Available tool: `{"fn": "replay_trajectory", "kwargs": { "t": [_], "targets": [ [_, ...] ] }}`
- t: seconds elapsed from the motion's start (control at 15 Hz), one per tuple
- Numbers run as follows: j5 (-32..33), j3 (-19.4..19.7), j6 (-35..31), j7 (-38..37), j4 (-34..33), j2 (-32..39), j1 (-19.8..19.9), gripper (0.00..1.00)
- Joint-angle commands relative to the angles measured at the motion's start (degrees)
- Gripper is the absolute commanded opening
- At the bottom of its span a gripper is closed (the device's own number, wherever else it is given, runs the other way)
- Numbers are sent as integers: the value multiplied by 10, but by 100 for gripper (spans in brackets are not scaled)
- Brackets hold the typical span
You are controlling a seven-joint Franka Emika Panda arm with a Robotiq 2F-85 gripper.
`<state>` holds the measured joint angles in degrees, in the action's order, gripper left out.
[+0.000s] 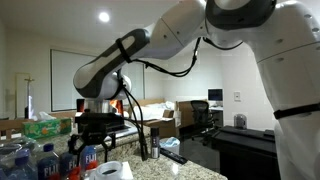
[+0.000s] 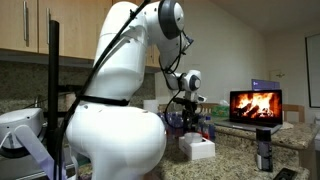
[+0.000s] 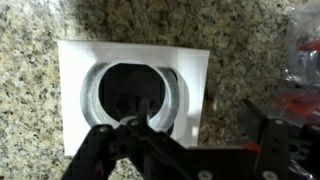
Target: Pick up the seal tape and the other two objects and place them on top of the box over the counter
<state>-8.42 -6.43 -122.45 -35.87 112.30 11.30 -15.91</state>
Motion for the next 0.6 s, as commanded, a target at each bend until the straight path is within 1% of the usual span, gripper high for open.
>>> {"fn": "replay_trajectory", "kwargs": {
  "t": [0.0,0.07,0.2,0.33,0.47,0.53],
  "targets": [
    [10,-8,12,-5,55,-94,12,100],
    [11,-7,32,0,55,-110,18,100],
    [29,1,94,-5,47,-136,34,100],
    [58,13,176,2,32,-154,62,100],
    [87,31,237,27,28,-171,93,100],
    [104,42,272,57,20,-172,110,100]
  ]
}}
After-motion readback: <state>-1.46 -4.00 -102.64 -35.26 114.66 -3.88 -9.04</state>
